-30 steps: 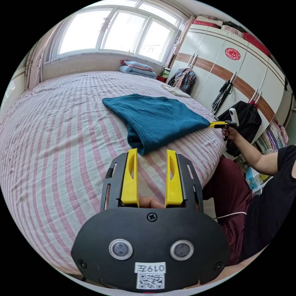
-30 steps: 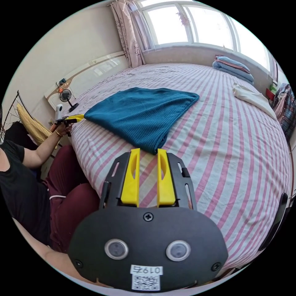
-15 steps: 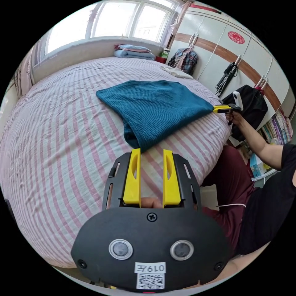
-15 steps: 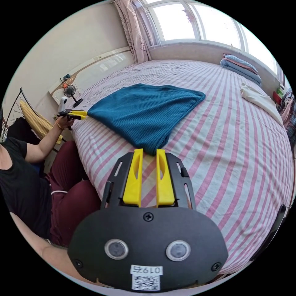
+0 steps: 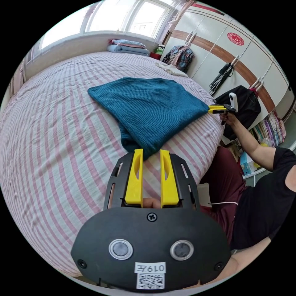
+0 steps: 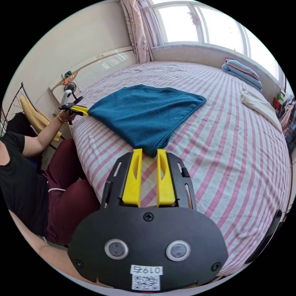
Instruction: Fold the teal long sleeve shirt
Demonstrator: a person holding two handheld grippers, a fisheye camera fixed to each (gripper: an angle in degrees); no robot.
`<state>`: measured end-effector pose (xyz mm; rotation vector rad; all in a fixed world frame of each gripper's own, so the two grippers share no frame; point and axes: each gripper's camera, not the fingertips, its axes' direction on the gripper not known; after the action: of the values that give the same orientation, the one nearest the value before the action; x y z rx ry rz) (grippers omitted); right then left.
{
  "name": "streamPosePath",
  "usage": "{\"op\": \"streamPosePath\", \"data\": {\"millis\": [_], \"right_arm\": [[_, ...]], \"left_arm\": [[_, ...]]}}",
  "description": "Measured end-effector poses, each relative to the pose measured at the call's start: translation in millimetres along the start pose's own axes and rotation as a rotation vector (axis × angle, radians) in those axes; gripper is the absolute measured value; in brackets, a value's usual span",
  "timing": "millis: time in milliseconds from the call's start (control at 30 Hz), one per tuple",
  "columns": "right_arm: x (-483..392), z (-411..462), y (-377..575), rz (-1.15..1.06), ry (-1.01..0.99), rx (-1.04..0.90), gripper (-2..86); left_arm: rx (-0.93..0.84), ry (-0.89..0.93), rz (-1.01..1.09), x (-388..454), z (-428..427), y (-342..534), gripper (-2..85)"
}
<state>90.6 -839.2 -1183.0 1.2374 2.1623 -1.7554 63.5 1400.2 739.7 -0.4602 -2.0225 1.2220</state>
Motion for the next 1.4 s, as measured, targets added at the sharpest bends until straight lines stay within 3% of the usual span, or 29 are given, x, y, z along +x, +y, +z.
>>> {"op": "streamPosePath", "data": {"millis": [467, 833, 1067, 1400], "right_arm": [[28, -61, 11, 0.006, -0.116, 0.017, 0.1], [-15, -136, 39, -0.083, -0.203, -0.065, -0.2], [-22, -133, 71, 0.019, -0.238, -0.135, 0.1], [-65, -144, 77, 0.073, -0.031, -0.136, 6.0]], "left_arm": [[0.027, 0.162, -0.020, -43, -46, 7, 1.3], [-0.036, 0.261, 0.085, -9, -90, 55, 0.8], [-0.097, 0.329, -0.054, -17, -79, 79, 1.0], [-0.140, 0.246, -0.121, 0, -91, 91, 1.2]]}}
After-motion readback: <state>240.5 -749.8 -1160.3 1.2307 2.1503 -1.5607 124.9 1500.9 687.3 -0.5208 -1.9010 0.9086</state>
